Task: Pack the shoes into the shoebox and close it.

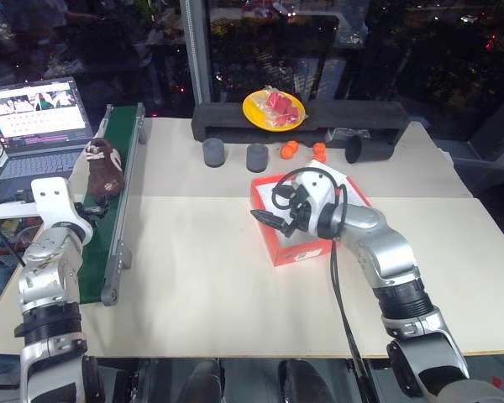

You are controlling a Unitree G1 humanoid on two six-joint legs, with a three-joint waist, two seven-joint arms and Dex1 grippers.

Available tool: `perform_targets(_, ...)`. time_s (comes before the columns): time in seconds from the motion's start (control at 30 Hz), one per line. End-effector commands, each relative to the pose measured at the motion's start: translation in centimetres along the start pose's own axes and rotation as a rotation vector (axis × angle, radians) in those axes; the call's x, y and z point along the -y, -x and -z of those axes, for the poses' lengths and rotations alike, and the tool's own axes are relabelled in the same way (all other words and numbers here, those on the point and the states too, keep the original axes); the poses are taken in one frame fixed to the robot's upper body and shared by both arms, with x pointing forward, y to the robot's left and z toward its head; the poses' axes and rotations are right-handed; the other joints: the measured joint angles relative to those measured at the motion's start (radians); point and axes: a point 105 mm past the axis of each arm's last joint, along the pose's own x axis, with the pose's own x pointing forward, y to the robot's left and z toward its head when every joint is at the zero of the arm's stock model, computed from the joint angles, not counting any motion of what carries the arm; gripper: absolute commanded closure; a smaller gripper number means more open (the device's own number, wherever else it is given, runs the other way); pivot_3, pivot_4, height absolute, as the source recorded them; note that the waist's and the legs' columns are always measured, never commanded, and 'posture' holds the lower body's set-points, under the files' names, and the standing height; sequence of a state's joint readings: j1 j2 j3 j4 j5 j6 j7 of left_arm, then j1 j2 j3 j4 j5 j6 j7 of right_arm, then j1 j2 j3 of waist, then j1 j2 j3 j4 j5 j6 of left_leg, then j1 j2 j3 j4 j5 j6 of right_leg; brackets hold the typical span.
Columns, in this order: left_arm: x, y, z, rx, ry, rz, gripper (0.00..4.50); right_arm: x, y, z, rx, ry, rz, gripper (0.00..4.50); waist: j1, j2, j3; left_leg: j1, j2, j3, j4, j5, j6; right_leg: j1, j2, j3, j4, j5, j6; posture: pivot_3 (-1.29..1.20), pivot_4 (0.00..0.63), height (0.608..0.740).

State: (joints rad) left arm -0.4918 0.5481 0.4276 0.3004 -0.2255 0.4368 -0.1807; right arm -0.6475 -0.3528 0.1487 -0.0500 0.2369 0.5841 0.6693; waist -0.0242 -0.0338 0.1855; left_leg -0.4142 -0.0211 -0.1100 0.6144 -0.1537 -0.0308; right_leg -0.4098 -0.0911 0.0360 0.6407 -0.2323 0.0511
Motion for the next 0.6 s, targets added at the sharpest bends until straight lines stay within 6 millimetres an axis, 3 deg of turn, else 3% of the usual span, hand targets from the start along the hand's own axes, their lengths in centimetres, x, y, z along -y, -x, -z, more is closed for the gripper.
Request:
perform_targets(0.03, -0.8, -0.4, -2.0, 0.055, -0.024, -0.025, 0.63, 0.5, 0.8, -1.3, 0.037, 0.031, 0.035, 0.07, -0.004, 0.000, 0.000, 0.000, 0.000, 0.000, 0.000, 0.000, 0.000, 0.000, 0.000, 0.000, 0.000, 0.000, 0.000, 0.00, 0.150, 0.740)
perform_targets(0.17, -1.5, -0.8, -2.1, 0.045, -0.001, -0.057, 0.63, 0.8, 1.1, -1.2, 0.027, 0.035, 0.051, 0.07, -0.012, 0.000, 0.000, 0.000, 0.000, 0.000, -0.001, 0.000, 0.000, -0.001, 0.000, 0.000, 0.001, 0.000, 0.000, 0.00, 0.150, 0.740)
perform_targets(0.3, -1.4, -1.1, 0.1, -0.058, 0.094, -0.043, 0.63, 1.1, 1.4, -1.2, 0.020, 0.041, 0.066, 0.07, -0.018, 0.000, 0.000, 0.000, 0.000, 0.000, -0.001, 0.000, 0.000, -0.001, 0.000, 0.000, 0.001, 0.000, 0.000, 0.00, 0.150, 0.740)
perform_targets(0.37, -0.2, -1.1, 1.2, -0.118, 0.136, 0.024, 1.16, 1.3, 1.4, -1.3, 0.022, 0.042, 0.071, 0.00, -0.019, 0.000, 0.000, 0.000, 0.000, 0.000, -0.001, 0.000, 0.000, -0.001, 0.000, 0.000, 0.001, 0.000, 0.000, 0.00, 0.150, 0.740)
perform_targets(0.47, 1.0, -0.8, 1.2, -0.126, 0.171, 0.083, 2.04, 1.2, 1.4, -1.4, 0.024, 0.044, 0.071, 0.00, -0.014, 0.000, 0.000, 0.001, 0.000, 0.000, -0.001, 0.000, 0.000, 0.000, 0.000, 0.000, 0.002, 0.000, 0.000, 0.00, 0.150, 0.740)
perform_targets(0.6, 0.9, -0.7, 0.4, -0.108, 0.203, 0.067, 3.48, 1.1, 1.4, -1.4, 0.020, 0.047, 0.069, 0.00, 0.003, 0.000, 0.000, 0.004, 0.000, 0.000, -0.001, 0.000, 0.000, 0.004, 0.000, -0.001, 0.001, -0.001, 0.001, 0.00, 0.150, 0.740)
